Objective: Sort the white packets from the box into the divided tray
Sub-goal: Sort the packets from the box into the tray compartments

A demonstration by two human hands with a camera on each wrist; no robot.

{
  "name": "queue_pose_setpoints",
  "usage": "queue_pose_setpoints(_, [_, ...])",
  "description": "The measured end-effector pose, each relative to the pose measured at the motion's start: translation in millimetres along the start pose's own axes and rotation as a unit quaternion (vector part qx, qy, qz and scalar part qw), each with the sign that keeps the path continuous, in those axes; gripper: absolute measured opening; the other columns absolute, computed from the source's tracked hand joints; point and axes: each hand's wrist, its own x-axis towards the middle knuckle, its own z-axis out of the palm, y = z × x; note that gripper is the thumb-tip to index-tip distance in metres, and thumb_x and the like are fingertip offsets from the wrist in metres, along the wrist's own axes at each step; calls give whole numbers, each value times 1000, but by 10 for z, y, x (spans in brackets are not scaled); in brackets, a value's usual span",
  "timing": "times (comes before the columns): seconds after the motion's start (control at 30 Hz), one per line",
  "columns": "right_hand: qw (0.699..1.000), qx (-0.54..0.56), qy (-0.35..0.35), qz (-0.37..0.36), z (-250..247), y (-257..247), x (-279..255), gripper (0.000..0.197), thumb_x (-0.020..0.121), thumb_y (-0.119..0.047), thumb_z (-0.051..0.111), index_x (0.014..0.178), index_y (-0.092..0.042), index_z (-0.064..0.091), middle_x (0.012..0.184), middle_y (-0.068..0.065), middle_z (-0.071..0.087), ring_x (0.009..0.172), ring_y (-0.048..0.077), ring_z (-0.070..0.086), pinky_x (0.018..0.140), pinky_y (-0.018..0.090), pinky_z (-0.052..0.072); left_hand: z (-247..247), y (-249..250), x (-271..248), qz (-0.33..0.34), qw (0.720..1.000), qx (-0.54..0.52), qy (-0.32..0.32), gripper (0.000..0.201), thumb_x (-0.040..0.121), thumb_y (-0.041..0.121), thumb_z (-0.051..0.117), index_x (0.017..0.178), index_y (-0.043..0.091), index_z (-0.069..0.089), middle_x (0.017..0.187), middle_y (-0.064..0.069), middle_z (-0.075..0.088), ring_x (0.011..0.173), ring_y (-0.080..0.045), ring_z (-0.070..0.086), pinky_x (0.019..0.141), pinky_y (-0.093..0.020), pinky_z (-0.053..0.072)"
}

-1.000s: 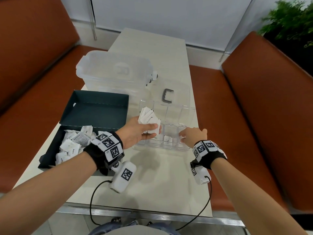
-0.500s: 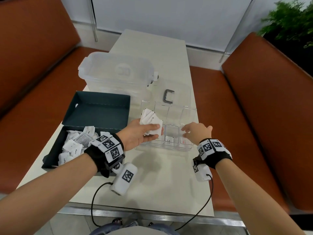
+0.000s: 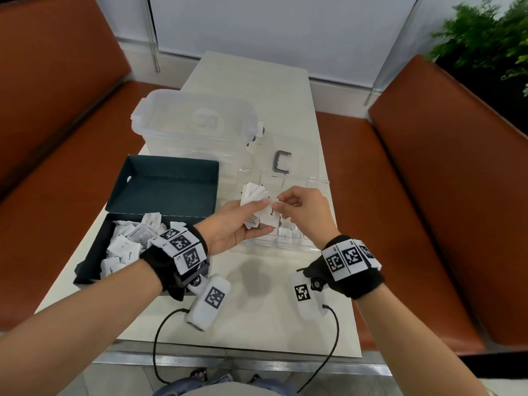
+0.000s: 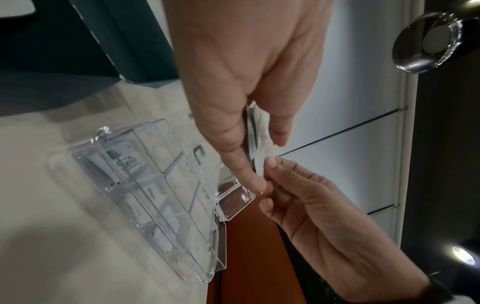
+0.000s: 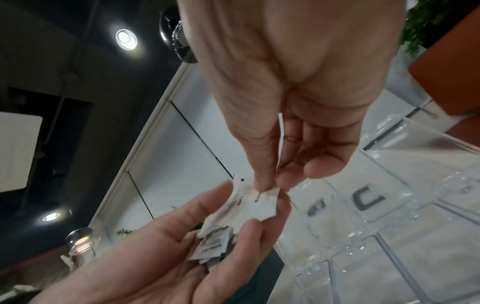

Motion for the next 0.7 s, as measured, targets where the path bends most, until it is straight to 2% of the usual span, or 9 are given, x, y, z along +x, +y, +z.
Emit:
queue_pose_setpoints(0.13, [999, 41, -6, 24, -79, 25, 9, 3, 84, -13, 70, 87, -13, 70, 72, 1, 70, 57, 4, 63, 55, 17, 52, -31, -4, -19, -2, 1000, -11, 25, 27, 97, 13, 57, 120, -2, 58, 115, -23, 67, 95, -29, 70, 73, -30, 61])
queue_pose_setpoints(0.23, [999, 21, 36, 29, -216, 91, 125, 4, 85, -11, 70, 87, -13, 71, 71, -1, 70, 54, 2, 62, 56, 16, 51, -66, 0, -41, 11, 999, -10, 31, 22, 98, 12, 54, 115, -2, 59, 110, -24, 69, 94, -27, 72, 77, -30, 60])
queue_pose_setpoints(0.33, [996, -65, 49, 44, -279, 214, 288, 6, 86, -11, 67, 89, -14, 72, 80, 4, 72, 68, 9, 65, 71, 21, 53, -118, -6, -50, 17, 999, -17, 45, 23, 98, 11, 54, 116, -3, 58, 110, -23, 69, 92, -26, 73, 79, -31, 59])
queue_pose_setpoints(0.4, [988, -143, 16, 61, -221, 318, 373, 10, 89, -9, 63, 93, -11, 72, 90, 9, 72, 85, 18, 67, 82, 28, 54, -139, -22, -56, 17, 999, -20, 47, 23, 98, 10, 54, 117, -3, 58, 108, -22, 70, 92, -27, 73, 77, -30, 60])
queue_pose_setpoints(0.53, [956, -273, -62, 84, 19, 482, 439, 18, 90, -11, 55, 96, -15, 72, 105, 12, 67, 91, 28, 66, 87, 38, 54, -140, -35, -77, 18, 998, -26, 49, 21, 99, 10, 52, 114, -3, 59, 100, -20, 72, 87, -25, 74, 67, -26, 60])
queue_pose_setpoints(0.7, [885, -446, -113, 67, 228, 594, 466, 23, 89, -13, 49, 101, -18, 68, 97, 4, 68, 90, 26, 63, 90, 38, 42, -154, -29, -96, 20, 998, -27, 45, 21, 99, 10, 53, 114, -3, 59, 99, -19, 73, 89, -26, 73, 68, -26, 60])
